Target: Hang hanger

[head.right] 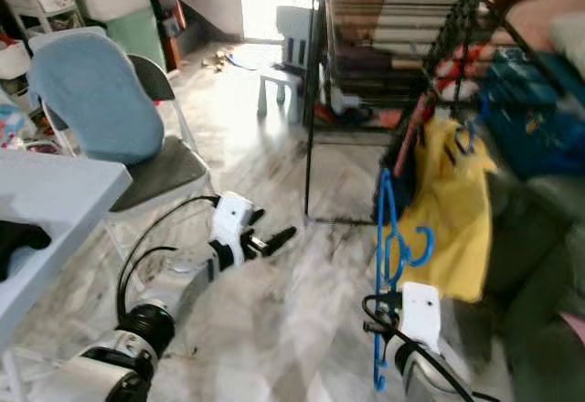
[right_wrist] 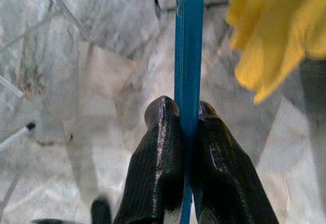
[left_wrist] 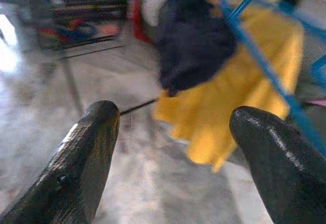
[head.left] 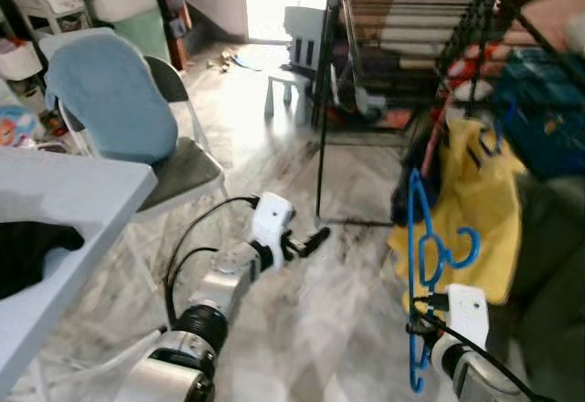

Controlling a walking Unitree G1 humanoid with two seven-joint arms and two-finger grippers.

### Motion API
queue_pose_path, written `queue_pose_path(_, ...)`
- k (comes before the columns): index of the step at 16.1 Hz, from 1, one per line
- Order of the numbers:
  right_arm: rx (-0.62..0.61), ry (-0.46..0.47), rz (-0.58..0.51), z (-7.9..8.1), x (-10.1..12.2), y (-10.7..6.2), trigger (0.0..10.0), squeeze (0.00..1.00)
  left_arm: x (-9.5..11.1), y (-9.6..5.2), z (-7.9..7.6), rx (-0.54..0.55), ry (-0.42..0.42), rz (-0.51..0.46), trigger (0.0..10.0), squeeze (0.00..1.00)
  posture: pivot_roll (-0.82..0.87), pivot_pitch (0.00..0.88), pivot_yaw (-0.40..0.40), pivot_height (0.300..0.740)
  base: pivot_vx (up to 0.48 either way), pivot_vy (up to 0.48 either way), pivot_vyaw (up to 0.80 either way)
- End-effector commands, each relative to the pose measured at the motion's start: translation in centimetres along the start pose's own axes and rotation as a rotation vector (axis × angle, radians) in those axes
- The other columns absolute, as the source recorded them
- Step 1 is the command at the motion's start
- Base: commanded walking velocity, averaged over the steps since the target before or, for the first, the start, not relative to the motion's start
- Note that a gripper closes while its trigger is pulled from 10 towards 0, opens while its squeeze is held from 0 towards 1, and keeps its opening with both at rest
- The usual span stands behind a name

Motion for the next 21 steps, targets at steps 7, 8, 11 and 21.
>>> queue_pose_path(7,-0.175,-0.022,-0.236,-2.7,5.3,-1.0,10.0,0.00,0.4,0.0,-0.5,-0.049,-0.018,-0.017,10.0,0.00,-0.07,0.000,-0.015,0.740,0.000,0.000,0.00)
queue_pose_path(8,-0.205,-0.019,-0.262,-3.3,5.8,-1.3,10.0,0.00,0.4,0.1,-0.6,-0.055,-0.024,-0.023,10.0,0.00,-0.07,0.000,-0.016,0.740,0.000,0.000,0.00)
queue_pose_path(11,-0.219,-0.030,-0.260,-3.6,5.7,-1.3,10.0,0.00,0.5,0.0,-0.8,-0.069,-0.033,-0.031,10.0,0.00,-0.07,0.000,-0.018,0.740,0.287,0.000,0.00)
queue_pose_path(21,-0.077,-0.030,-0.177,-0.8,4.0,-0.4,10.0,0.00,0.5,0.1,-0.7,-0.049,-0.054,-0.032,10.0,0.00,-0.07,0.000,-0.024,0.740,0.163,0.000,0.00)
Point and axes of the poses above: a point about 5 cm out from each wrist's last joint towards the gripper, its own y axis pointing out of the wrist towards the gripper, its own x axis along the axis of the wrist's last joint, z = x × y, the point moved 6 cm from there along y, pointing out of the wrist towards the gripper, and after that the axes turned 8 degrees about y, right-handed, at the moved point
